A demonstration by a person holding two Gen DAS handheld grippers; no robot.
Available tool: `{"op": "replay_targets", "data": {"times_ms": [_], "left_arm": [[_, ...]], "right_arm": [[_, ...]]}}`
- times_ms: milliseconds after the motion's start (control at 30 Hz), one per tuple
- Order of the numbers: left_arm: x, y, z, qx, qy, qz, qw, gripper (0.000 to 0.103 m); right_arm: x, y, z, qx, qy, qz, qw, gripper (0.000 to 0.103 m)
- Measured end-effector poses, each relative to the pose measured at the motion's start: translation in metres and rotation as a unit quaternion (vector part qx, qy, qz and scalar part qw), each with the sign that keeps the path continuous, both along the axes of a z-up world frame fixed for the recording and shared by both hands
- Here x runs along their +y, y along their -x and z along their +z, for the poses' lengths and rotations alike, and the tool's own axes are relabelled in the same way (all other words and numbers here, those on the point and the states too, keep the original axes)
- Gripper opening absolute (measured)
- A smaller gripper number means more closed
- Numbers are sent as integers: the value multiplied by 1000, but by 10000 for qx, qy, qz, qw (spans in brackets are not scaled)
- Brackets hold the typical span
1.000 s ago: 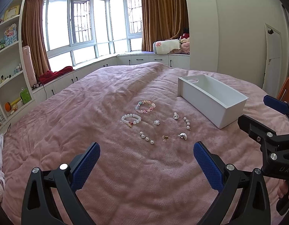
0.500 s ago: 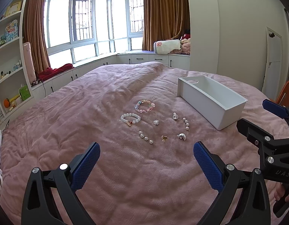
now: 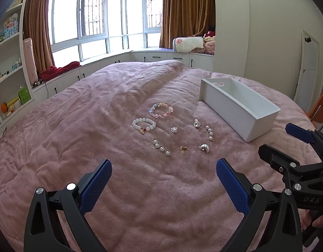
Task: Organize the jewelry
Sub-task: 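Grasp a pearl drop earring with the left tool while the right tool grasps another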
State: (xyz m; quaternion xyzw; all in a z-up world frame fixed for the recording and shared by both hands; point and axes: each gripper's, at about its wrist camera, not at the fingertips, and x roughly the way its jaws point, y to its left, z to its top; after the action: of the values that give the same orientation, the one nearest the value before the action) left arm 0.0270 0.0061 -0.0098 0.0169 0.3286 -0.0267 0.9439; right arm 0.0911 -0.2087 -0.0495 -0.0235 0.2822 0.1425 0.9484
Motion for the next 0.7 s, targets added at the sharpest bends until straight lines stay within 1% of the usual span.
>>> {"op": "replay_targets", "data": {"times_ms": [133,267,333,467,567,633,700], "left_arm": [[0,-24,-7,175,-16,4,9998,101],[-3,-60,-18,410,-312,18,9987,101],[-7,-79,-27,507,-477,-74,9975,101],[-10,-110,-46,701,-576,-187,9957,101],[-5,-131,-65,893,-476,-153,9947,101],[-1,-142,-76,1031,-333,-69,9941,99],[3,-151,-87,1184,-143,-17,9929,94]], "right_arm": [[-3,-24,-16,241,-196,71,9995,97],[-2,-51,-30,384,-207,187,9989,93],[0,-64,-36,393,-168,217,9989,91],[2,-91,-49,423,-17,225,9988,84],[1,-115,-58,536,48,181,9984,76],[3,-130,-63,602,149,184,9979,76],[8,-143,-69,686,433,159,9966,76]]}}
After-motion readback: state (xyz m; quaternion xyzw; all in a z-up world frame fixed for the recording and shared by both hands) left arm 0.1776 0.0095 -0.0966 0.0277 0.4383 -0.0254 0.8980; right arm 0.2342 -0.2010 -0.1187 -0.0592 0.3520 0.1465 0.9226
